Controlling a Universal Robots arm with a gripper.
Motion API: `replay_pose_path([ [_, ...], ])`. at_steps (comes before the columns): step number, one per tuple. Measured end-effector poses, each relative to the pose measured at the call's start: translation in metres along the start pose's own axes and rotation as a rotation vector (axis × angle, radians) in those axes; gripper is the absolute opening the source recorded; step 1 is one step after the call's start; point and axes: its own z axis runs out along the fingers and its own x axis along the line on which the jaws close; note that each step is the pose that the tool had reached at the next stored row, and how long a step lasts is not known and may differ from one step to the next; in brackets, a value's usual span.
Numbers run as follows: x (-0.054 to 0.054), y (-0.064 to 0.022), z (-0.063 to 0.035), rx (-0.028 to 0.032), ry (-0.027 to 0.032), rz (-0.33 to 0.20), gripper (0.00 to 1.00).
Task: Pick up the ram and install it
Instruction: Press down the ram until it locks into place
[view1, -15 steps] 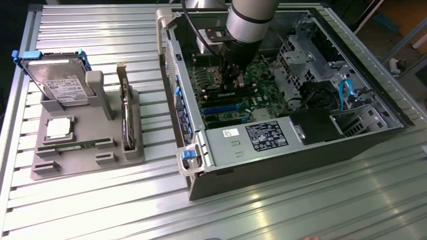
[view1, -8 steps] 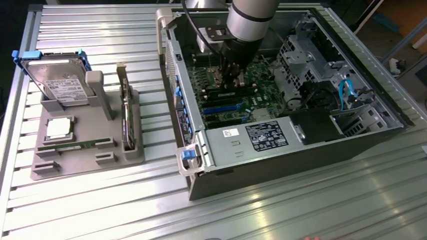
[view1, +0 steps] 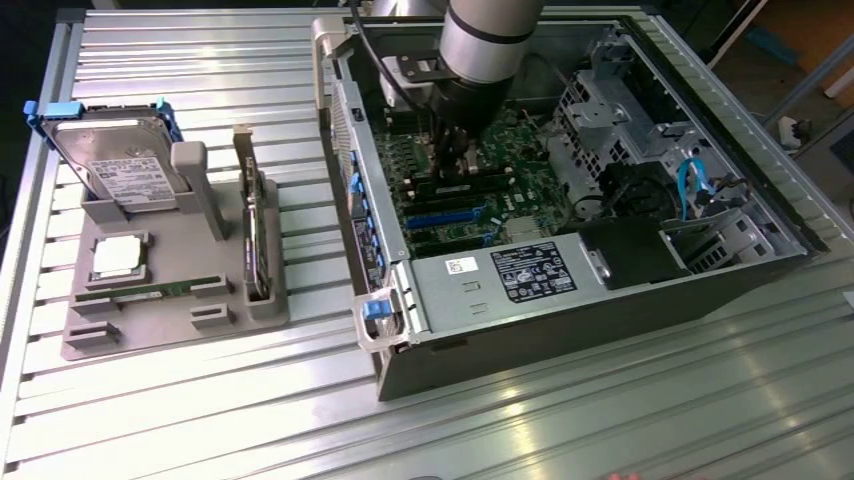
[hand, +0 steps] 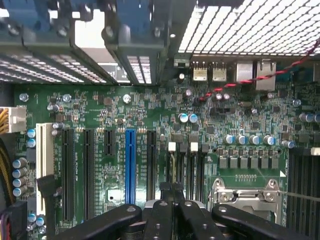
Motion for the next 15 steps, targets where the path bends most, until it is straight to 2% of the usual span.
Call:
replay_pose_path([
  [7, 0.0, 0.0124, 0.0, 0.0137, 0.0, 0.0, 0.11],
  [12, 0.0, 0.0184, 0.0, 0.0203, -0.0001, -0.001, 0.11],
  [15, 0.0, 0.0191, 0.0, 0.0212, -0.0002, -0.001, 0.11],
])
